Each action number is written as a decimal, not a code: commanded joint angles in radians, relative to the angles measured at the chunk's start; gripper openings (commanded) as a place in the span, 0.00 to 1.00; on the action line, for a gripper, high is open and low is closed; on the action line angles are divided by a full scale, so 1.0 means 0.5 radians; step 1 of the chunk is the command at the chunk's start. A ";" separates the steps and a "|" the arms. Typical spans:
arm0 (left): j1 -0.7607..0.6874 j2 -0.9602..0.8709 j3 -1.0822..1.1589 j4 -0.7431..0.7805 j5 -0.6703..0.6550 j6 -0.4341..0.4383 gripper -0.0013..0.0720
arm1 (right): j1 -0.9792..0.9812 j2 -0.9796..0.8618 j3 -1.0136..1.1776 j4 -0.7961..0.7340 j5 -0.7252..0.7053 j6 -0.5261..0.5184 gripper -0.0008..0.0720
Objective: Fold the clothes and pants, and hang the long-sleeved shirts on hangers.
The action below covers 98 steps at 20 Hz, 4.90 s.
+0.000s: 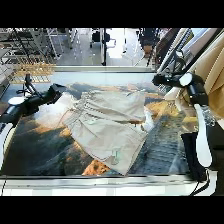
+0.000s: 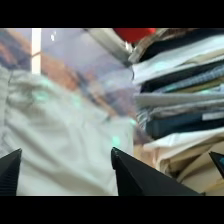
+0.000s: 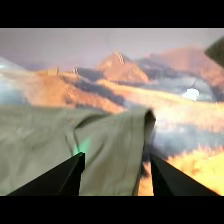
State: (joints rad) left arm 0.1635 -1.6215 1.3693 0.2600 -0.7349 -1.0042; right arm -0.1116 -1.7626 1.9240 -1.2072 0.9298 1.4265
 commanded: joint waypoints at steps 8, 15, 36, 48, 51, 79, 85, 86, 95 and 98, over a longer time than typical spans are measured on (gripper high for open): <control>0.201 -0.134 0.040 1.396 -0.855 -0.850 0.79 | -0.273 1.221 -2.090 0.757 0.823 -0.148 0.57; -0.010 -0.343 0.040 1.394 -0.768 -0.884 0.79 | -0.064 1.996 -3.619 1.344 0.642 -0.238 0.72; 0.172 0.076 0.299 0.828 -1.047 -0.537 0.04 | 0.986 2.174 -2.458 0.639 -0.071 0.336 0.02; 0.771 1.041 1.402 -1.493 -0.935 -0.361 0.04 | 0.828 2.656 0.043 -0.487 0.408 0.312 0.02; 0.761 1.125 1.389 -0.752 -0.922 -0.376 0.04 | 0.828 2.431 0.137 -0.934 0.568 0.305 0.02; 0.240 -0.663 1.022 1.323 -1.499 -0.885 0.04 | 1.129 1.619 -2.339 0.822 0.715 0.092 0.02; 0.246 -0.780 1.022 1.414 -1.681 -0.894 0.72 | 1.478 1.578 -2.760 0.346 0.072 0.592 0.72; 0.246 -0.772 1.027 1.411 -1.680 -0.895 0.74 | 1.355 1.643 -2.766 0.310 0.152 0.600 0.79; 0.219 -0.365 1.043 1.408 -1.673 -0.833 0.67 | 1.119 1.689 -3.374 1.859 -0.787 -0.047 0.81; 0.070 -0.278 1.042 1.408 -1.674 -0.777 0.67 | 1.302 1.401 -3.313 2.278 -0.982 -0.358 0.81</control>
State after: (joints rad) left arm 0.2512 -1.8076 1.8900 0.9630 -1.5749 -1.4258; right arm 0.4805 -0.9627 0.2737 -0.3393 0.5892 1.4258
